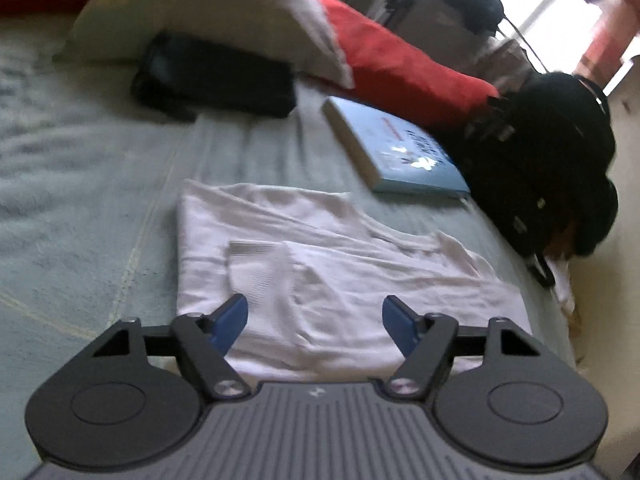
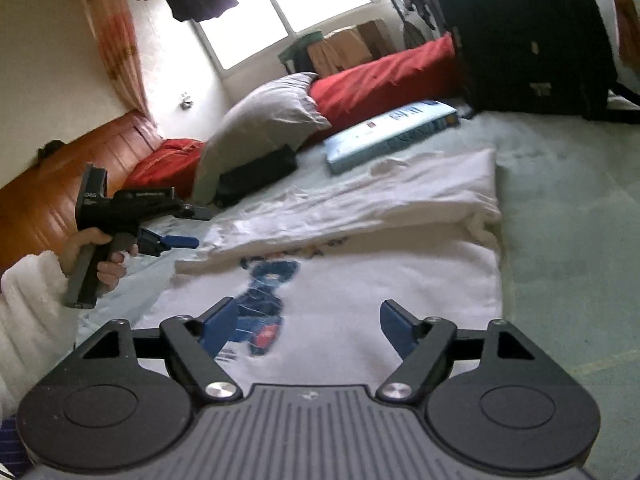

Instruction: Fold clothes

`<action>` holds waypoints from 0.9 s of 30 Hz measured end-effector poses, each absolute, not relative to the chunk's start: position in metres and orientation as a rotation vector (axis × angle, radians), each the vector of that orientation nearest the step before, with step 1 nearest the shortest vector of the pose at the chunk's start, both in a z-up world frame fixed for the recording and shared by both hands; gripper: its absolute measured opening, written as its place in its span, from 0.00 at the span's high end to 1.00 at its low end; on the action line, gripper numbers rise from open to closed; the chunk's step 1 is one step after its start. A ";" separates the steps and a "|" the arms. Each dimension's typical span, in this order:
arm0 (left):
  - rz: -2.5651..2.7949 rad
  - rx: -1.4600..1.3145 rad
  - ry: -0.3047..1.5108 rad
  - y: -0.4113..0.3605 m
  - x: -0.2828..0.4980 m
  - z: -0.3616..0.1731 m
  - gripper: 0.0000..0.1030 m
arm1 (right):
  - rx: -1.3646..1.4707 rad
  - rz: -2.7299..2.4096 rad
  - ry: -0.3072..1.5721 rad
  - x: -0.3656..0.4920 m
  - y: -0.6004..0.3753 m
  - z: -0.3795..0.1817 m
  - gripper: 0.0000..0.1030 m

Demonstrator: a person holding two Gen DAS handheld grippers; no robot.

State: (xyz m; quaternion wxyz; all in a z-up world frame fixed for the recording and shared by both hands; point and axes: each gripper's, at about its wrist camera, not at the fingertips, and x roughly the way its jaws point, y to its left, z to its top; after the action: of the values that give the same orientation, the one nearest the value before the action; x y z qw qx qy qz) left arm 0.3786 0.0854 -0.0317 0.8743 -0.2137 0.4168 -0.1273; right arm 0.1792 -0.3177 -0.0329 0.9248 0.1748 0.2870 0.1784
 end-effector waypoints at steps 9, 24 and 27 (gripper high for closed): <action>-0.272 -0.359 0.885 0.077 0.388 -0.050 0.31 | 0.400 0.353 0.582 0.184 -0.329 -0.044 0.20; -0.260 -0.092 0.779 0.044 0.372 -0.023 0.91 | 0.408 0.326 0.569 0.174 -0.331 -0.039 0.16; -0.245 -0.102 0.758 0.047 0.374 -0.011 0.91 | 0.414 0.321 0.570 0.174 -0.333 -0.040 0.16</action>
State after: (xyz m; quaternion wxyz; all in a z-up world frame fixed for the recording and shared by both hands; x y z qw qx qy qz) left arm 0.3737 0.0465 -0.0115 0.9206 -0.0496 0.3687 -0.1192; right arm 0.1739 -0.3331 -0.0396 0.9261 0.2019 0.2778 0.1564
